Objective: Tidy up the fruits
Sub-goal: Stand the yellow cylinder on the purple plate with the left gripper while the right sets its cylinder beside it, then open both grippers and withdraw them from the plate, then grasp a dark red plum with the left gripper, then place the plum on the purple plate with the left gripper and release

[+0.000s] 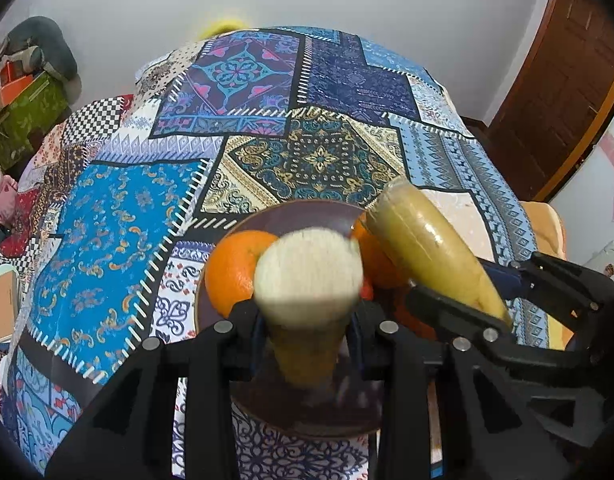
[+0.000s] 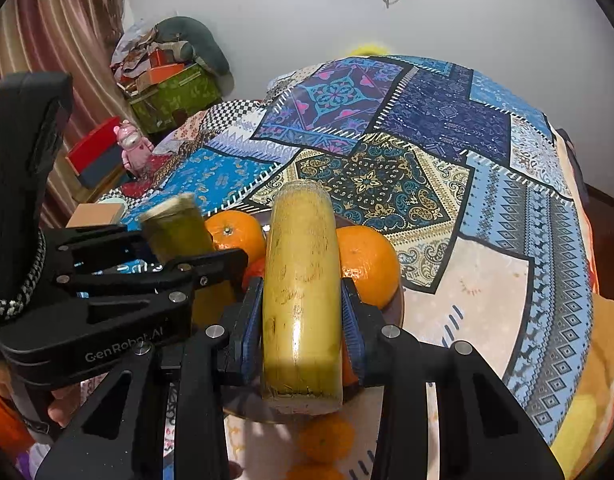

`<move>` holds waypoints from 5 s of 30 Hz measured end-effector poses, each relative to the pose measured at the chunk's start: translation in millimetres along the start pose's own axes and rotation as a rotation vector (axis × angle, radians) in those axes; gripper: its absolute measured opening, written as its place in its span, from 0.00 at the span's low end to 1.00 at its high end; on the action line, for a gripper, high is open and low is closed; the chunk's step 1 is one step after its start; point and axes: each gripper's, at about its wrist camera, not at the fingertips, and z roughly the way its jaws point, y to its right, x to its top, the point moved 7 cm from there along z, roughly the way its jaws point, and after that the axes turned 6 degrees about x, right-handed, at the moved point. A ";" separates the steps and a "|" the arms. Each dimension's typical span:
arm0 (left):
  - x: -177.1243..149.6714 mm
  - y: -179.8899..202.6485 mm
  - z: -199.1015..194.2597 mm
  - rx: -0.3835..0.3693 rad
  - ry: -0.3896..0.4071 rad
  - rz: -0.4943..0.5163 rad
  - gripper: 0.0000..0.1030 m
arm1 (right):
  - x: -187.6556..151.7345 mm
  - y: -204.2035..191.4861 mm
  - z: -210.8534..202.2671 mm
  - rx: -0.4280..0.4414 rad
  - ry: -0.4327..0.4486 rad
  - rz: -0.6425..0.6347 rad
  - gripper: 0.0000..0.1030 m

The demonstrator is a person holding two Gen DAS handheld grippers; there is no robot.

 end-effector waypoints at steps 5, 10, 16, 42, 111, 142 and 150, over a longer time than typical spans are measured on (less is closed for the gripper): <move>3.8 -2.6 1.8 0.015 0.007 -0.007 0.32 | -3.6 2.7 7.4 0.000 -0.018 0.002 0.33; 6.2 -2.3 1.6 0.063 0.016 0.012 0.38 | -5.7 1.6 15.6 0.008 -0.035 0.006 0.33; 6.3 -2.2 -3.1 0.069 0.038 0.018 0.60 | -5.4 -2.3 16.1 0.025 -0.043 -0.008 0.34; -24.1 -10.1 -86.7 0.053 0.111 0.014 0.65 | -28.4 2.7 -70.9 -0.044 0.059 -0.007 0.39; -121.5 23.9 -45.1 -0.061 -0.086 0.067 0.17 | -91.4 -7.2 -56.1 0.046 -0.003 0.064 0.34; -58.0 -31.3 0.3 0.040 -0.045 0.012 0.17 | -61.7 -1.0 -6.5 0.023 -0.055 0.025 0.34; -63.2 -30.6 -4.6 0.039 -0.046 0.014 0.30 | -61.7 3.5 -8.1 0.042 -0.055 0.065 0.35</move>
